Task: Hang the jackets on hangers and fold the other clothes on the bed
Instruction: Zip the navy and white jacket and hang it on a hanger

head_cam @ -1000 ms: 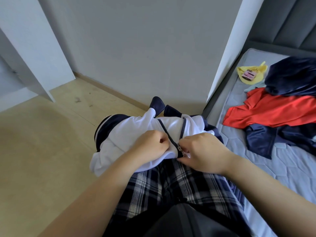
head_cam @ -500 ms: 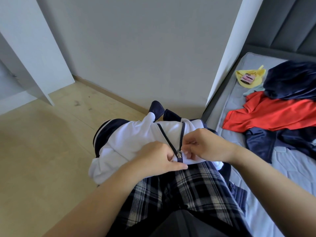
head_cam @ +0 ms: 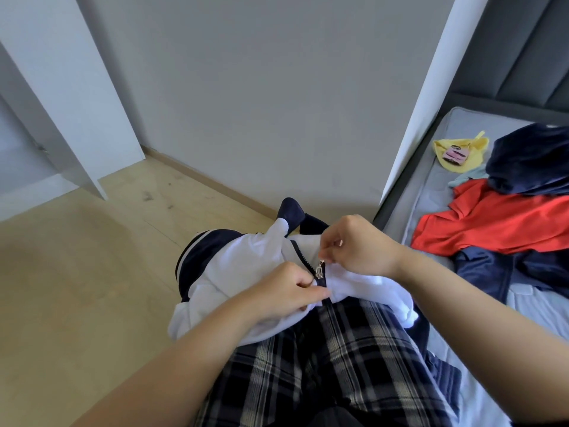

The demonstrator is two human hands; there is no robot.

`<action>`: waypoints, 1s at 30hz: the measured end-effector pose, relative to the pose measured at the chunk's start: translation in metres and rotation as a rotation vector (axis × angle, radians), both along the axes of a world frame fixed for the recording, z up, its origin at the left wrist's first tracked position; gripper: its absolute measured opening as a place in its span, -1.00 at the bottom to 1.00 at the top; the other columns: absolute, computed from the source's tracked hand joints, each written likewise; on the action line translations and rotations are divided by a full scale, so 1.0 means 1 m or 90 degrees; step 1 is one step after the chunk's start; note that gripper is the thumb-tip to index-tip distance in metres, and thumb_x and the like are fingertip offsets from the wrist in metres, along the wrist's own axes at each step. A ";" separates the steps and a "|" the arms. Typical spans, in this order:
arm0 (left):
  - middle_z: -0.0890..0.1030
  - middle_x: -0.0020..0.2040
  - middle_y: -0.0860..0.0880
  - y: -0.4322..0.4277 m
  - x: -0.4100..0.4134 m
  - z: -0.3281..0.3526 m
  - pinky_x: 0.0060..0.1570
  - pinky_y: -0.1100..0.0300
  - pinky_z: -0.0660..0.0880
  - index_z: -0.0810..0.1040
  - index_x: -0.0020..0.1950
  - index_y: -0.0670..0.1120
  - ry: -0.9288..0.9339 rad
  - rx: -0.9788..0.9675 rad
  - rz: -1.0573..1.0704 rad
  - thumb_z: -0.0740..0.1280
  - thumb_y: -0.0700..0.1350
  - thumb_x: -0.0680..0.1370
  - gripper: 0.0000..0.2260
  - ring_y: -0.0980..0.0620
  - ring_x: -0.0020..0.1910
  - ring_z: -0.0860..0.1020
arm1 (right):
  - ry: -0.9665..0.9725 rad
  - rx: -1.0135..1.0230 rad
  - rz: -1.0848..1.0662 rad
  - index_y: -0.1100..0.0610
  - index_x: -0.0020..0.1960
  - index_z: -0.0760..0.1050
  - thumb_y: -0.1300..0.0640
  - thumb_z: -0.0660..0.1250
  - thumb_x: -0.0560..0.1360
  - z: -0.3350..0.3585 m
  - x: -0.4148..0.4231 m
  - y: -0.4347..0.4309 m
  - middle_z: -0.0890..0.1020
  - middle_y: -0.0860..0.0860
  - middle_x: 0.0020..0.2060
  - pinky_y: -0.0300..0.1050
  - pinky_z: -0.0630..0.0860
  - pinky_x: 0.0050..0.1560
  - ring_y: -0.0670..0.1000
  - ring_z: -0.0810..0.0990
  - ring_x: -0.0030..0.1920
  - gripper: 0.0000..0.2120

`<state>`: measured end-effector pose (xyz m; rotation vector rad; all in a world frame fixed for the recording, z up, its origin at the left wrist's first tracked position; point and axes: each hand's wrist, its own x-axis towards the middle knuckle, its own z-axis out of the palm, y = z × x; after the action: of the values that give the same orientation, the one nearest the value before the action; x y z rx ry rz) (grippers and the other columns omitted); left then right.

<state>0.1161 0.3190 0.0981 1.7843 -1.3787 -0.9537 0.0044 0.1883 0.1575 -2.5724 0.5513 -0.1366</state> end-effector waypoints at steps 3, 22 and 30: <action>0.40 -0.61 0.13 0.000 0.001 0.007 -0.39 0.39 0.38 0.34 -0.50 -0.10 -0.008 -0.024 0.023 0.36 -0.08 0.53 -0.58 0.27 -0.49 0.49 | -0.037 0.122 -0.064 0.22 -0.36 0.54 0.28 0.33 0.44 -0.003 0.000 -0.002 0.61 0.09 -0.42 -0.08 0.49 -0.26 -0.05 0.46 -0.41 -0.80; 0.23 -0.56 -0.02 -0.020 -0.018 0.001 -0.47 0.10 0.19 0.14 -0.50 -0.08 -0.322 -0.059 0.164 0.29 -0.06 0.45 -0.58 -0.03 -0.54 0.31 | -0.161 0.103 -0.156 0.05 -0.50 0.41 0.31 0.36 0.44 -0.026 0.004 -0.010 0.49 -0.02 -0.52 -0.18 0.37 -0.34 -0.14 0.34 -0.47 -0.61; 0.28 -0.61 0.02 -0.019 -0.007 0.010 -0.49 0.20 0.12 0.17 -0.53 -0.07 -0.320 -0.054 0.045 0.31 -0.06 0.44 -0.57 0.06 -0.54 0.24 | -0.124 0.114 -0.220 0.08 -0.48 0.50 0.37 0.33 0.40 -0.023 0.033 -0.034 0.49 -0.16 -0.62 -0.24 0.45 -0.34 -0.16 0.45 -0.50 -0.66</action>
<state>0.1092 0.3005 0.1082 2.0767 -1.6108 -0.4117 0.0374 0.1546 0.1350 -2.2411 0.8849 -0.4312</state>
